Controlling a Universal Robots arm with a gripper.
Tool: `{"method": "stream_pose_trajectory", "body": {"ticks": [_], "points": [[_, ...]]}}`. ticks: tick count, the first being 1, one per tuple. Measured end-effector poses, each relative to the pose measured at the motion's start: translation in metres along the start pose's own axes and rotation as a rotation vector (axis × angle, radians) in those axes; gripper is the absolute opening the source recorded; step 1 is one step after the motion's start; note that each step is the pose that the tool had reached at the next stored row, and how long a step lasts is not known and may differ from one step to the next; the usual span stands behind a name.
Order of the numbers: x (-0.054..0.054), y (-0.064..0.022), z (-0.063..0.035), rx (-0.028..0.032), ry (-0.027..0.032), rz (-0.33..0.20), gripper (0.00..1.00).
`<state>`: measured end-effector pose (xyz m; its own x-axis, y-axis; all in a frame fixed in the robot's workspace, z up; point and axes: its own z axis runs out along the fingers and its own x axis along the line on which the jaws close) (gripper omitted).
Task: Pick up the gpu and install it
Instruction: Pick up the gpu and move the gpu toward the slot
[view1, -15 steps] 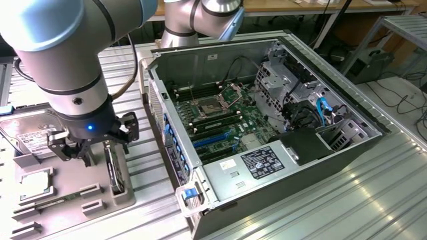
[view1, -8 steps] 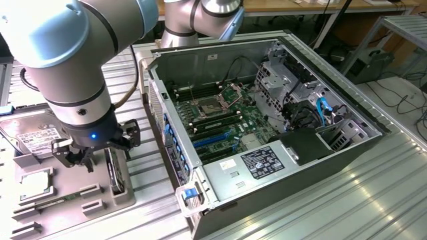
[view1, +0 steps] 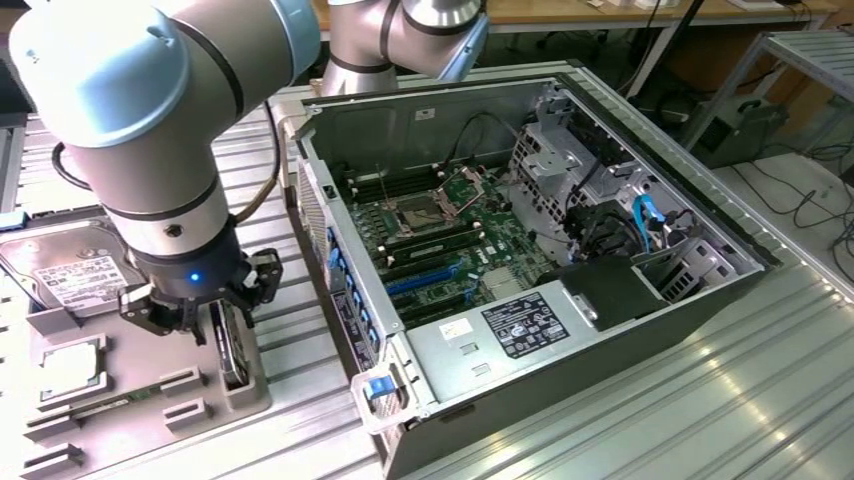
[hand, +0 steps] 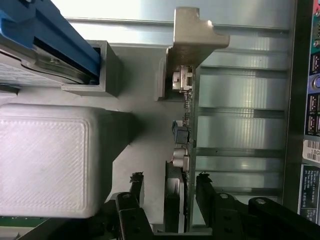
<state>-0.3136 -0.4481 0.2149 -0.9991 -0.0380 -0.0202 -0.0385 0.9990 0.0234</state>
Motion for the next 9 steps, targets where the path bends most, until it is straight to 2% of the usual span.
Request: {"method": "stream_pose_trajectory", "body": {"ticks": [3, 4, 7, 8, 9], "points": [[-0.0008, 0.0000, -0.0031, 0.0002, 0.0010, 0.000, 0.55], [-0.0010, 0.0000, -0.0062, 0.0049, 0.0012, 0.000, 0.55], [-0.0008, -0.0012, -0.0072, 0.0058, 0.0011, 0.000, 0.55], [-0.0008, -0.0032, -0.0073, 0.0058, 0.0011, 0.000, 0.53], [-0.0008, -0.0035, -0.0073, 0.0058, 0.0012, 0.000, 0.46]]}}
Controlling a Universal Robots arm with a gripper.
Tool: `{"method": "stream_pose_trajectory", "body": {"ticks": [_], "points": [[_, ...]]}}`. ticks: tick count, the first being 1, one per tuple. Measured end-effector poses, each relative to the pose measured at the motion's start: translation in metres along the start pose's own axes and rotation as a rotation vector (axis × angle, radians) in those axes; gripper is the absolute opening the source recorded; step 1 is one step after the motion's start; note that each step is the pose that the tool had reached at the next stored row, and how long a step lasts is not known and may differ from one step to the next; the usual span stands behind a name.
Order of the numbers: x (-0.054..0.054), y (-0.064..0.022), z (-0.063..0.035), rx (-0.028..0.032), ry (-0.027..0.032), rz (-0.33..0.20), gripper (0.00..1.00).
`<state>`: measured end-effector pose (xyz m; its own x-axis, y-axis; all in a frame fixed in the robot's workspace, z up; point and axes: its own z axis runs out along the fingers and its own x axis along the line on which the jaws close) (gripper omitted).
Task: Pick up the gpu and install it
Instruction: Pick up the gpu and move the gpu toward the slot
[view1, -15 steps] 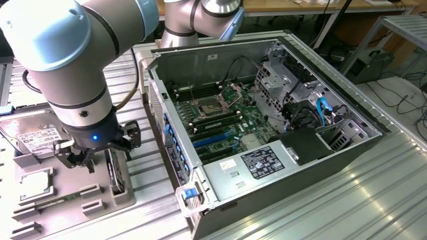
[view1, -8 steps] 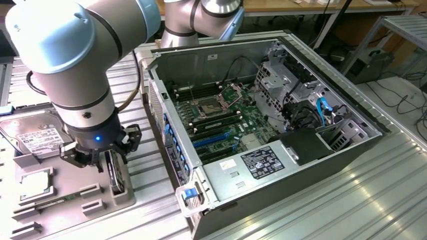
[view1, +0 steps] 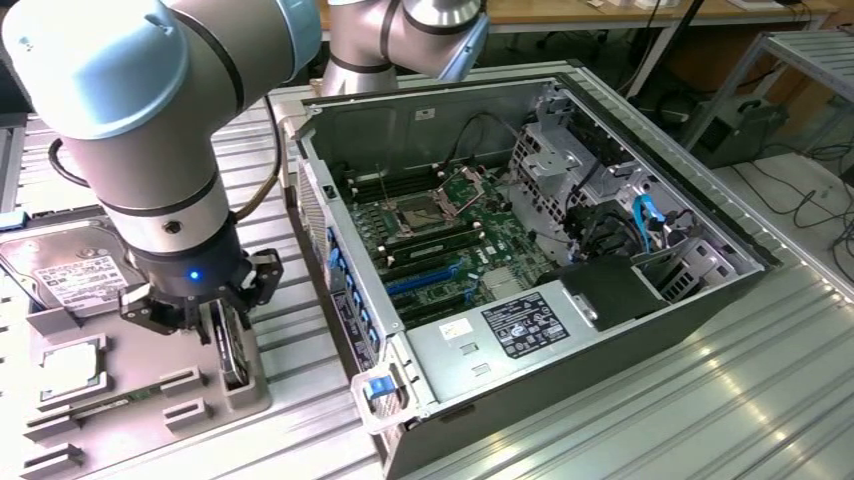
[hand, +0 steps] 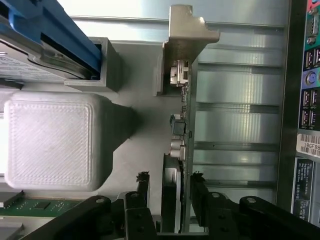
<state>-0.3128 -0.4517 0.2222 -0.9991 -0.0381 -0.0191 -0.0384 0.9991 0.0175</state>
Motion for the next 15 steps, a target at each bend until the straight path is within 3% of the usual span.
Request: {"method": "stream_pose_trajectory", "body": {"ticks": [1, 2, 4, 5, 15], "points": [[0.0000, -0.0001, 0.0001, -0.0001, -0.0001, 0.000, 0.46], [0.0000, -0.0001, 0.0001, -0.0001, -0.0001, 0.000, 0.37], [-0.0009, -0.0002, 0.0001, 0.0000, 0.0000, 0.000, 0.37], [-0.0012, -0.0002, 0.0002, -0.0001, -0.0001, 0.000, 0.28], [-0.0013, -0.0002, 0.0007, 0.0000, 0.0000, 0.000, 0.28]]}}
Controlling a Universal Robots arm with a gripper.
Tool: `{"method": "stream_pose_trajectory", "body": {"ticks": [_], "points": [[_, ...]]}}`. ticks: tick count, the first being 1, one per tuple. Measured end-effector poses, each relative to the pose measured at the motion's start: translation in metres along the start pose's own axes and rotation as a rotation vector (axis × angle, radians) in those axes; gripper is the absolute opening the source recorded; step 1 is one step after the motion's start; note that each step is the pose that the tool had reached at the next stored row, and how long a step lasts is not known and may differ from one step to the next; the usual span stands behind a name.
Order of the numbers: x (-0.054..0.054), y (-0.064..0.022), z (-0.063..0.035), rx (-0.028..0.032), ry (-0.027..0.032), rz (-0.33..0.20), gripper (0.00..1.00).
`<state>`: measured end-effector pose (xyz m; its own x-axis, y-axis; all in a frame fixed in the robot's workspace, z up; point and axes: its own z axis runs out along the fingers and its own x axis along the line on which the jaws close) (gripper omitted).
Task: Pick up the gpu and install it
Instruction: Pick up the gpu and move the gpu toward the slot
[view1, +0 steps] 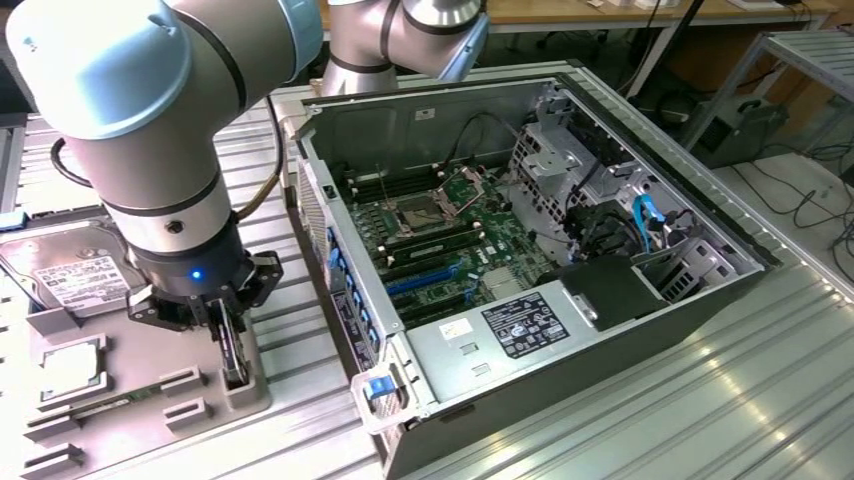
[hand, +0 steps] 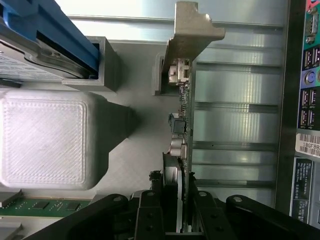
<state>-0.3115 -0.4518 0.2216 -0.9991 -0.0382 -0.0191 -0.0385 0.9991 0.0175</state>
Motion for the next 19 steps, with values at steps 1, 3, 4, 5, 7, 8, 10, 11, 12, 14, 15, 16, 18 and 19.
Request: {"method": "stream_pose_trajectory", "body": {"ticks": [1, 3, 4, 5, 7, 8, 10, 11, 12, 14, 15, 16, 18, 19], "points": [[0.000, 0.0000, 0.0001, -0.0001, -0.0001, 0.000, 0.28], [0.000, 0.0000, -0.0004, -0.0002, 0.0003, 0.000, 0.28], [0.000, 0.0001, -0.0026, -0.0008, -0.0001, 0.000, 0.28], [0.000, 0.0001, -0.0079, -0.0004, 0.0002, 0.000, 0.28], [-0.001, 0.0003, -0.0172, -0.0004, 0.0003, 0.000, 0.28], [-0.001, 0.0004, -0.0217, -0.0003, 0.0004, 0.000, 0.28], [-0.001, 0.0005, -0.0309, -0.0003, 0.0005, 0.000, 0.28], [-0.001, 0.0006, -0.0353, -0.0004, 0.0004, 0.000, 0.28], [-0.001, 0.0007, -0.0402, -0.0003, 0.0003, 0.000, 0.28], [-0.001, 0.0009, -0.0495, -0.0004, 0.0004, 0.000, 0.28], [-0.001, 0.0010, -0.0558, -0.0003, 0.0004, 0.000, 0.28], [-0.001, 0.0011, -0.0607, -0.0004, 0.0004, 0.000, 0.28], [-0.002, 0.0014, -0.0783, -0.0003, 0.0004, 0.000, 0.28], [-0.002, 0.0015, -0.0878, -0.0004, 0.0004, 0.000, 0.28]]}}
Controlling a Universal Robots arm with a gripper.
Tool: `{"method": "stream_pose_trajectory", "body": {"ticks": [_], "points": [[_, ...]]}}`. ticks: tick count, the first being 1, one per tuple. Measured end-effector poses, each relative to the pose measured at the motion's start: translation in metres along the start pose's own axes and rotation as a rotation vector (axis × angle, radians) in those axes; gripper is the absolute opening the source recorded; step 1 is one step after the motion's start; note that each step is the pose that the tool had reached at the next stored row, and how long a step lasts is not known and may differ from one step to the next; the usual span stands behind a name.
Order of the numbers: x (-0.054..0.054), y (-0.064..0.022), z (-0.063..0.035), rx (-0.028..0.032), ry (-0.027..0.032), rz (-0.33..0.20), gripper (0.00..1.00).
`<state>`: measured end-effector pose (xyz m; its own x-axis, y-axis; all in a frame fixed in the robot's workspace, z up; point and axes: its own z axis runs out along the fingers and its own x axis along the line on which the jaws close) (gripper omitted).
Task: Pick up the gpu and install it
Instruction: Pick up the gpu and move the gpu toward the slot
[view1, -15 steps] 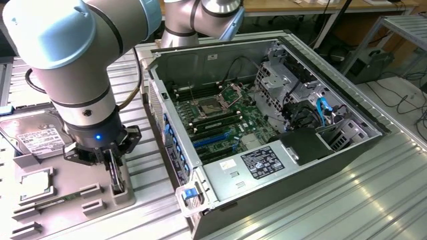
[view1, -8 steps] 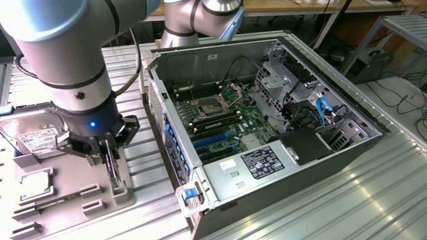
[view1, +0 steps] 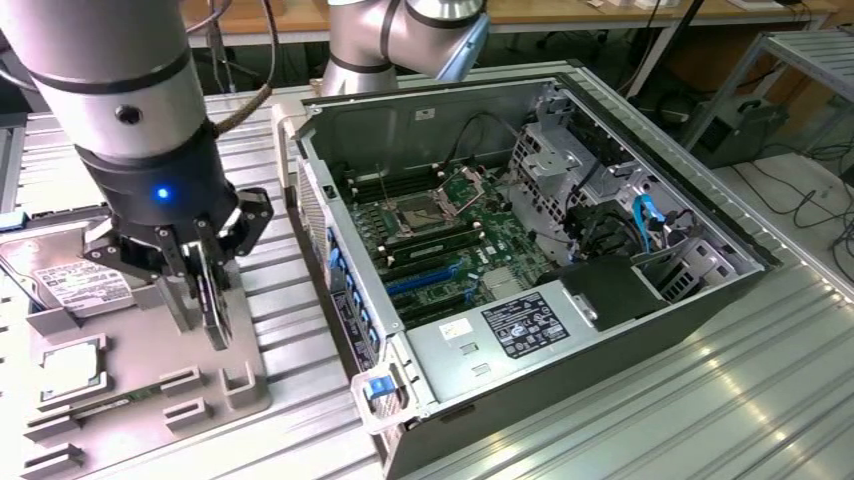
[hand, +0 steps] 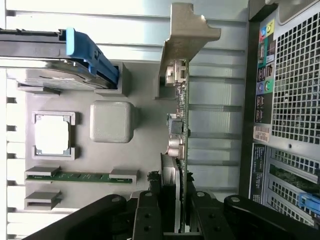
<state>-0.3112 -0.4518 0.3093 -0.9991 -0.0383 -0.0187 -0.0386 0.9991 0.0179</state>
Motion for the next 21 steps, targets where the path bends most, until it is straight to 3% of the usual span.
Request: {"method": "stream_pose_trajectory", "body": {"ticks": [9, 12, 13, 16, 21], "points": [[-0.001, 0.0012, -0.0610, 0.0003, 0.0003, 0.001, 0.28], [-0.001, 0.0014, -0.0661, 0.0008, -0.0005, 0.041, 0.28], [-0.001, 0.0015, -0.0723, 0.0007, -0.0008, 0.042, 0.28], [-0.002, 0.0020, -0.1006, 0.0007, -0.0007, 0.042, 0.28], [-0.002, 0.0025, -0.1311, 0.0006, -0.0008, 0.042, 0.28]]}}
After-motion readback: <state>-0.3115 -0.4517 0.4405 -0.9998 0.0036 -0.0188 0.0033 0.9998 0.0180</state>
